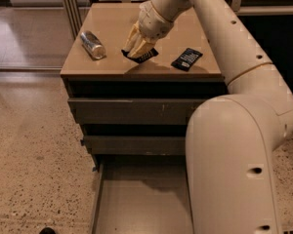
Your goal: Pick rxbar chocolate from bottom drawer and place on counter
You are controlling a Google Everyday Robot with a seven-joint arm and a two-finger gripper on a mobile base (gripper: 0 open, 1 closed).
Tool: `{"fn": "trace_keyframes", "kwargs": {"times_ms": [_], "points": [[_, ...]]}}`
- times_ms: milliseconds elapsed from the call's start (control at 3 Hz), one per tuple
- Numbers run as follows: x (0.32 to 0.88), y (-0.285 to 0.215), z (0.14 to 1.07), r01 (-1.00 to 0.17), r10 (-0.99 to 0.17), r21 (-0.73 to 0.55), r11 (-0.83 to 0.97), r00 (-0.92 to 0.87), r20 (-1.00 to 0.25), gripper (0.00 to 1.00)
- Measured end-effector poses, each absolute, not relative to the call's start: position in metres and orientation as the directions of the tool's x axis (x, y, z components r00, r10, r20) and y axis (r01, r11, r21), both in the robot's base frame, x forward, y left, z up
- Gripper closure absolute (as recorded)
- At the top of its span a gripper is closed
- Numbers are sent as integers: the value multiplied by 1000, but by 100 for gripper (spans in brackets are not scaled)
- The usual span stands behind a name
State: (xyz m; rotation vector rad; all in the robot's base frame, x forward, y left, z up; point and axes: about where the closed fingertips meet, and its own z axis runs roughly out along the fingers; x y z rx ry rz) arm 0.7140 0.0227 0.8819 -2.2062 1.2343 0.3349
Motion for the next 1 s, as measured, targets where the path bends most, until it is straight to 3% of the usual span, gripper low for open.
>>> {"fn": "trace_keyframes", "kwargs": {"times_ms": [1000], "points": [[744,19,861,-849,-693,-412,-330,514,-505,100]]}}
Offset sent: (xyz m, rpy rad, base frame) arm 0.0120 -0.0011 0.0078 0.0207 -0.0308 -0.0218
